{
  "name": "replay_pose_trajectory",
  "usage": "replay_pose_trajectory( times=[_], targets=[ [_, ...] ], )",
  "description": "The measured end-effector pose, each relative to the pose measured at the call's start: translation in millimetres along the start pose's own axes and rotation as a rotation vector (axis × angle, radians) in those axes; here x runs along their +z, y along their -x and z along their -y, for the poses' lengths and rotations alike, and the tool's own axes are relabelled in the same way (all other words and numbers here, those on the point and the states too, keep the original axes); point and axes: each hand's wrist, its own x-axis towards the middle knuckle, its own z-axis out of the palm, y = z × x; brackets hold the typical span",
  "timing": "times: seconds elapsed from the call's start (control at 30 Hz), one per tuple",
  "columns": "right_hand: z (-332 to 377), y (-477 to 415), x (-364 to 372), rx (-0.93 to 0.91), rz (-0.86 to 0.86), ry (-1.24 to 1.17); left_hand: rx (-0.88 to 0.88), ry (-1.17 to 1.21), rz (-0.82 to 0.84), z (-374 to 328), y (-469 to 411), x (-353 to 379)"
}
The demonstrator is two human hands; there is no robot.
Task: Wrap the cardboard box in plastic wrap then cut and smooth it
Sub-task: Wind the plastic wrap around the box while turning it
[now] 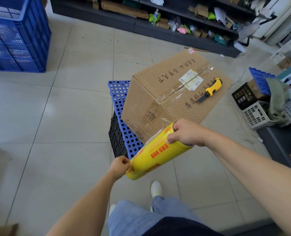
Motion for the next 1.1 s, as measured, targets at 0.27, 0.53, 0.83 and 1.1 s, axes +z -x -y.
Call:
replay_pose_trajectory(
  times=[0.27, 0.53, 0.83, 1.1],
  targets=[
    [0, -2, 0, -0.006, 0.003, -0.038, 0.018, -0.206, 0.013, -1, -1, 19],
    [0, -2, -2, -0.001, 0.011, -0.054, 0.027, -0.222, -0.015, -4, -6, 21],
    [5, -2, -5, 0.019, -0.037, -0.072, 0.023, -0.196, 0.096, 10, -1, 5],
    [7, -7, 2, 0.03, -0.082, -0.134, 0.038, -0.259, -0.021, 15, 3, 15]
  ],
)
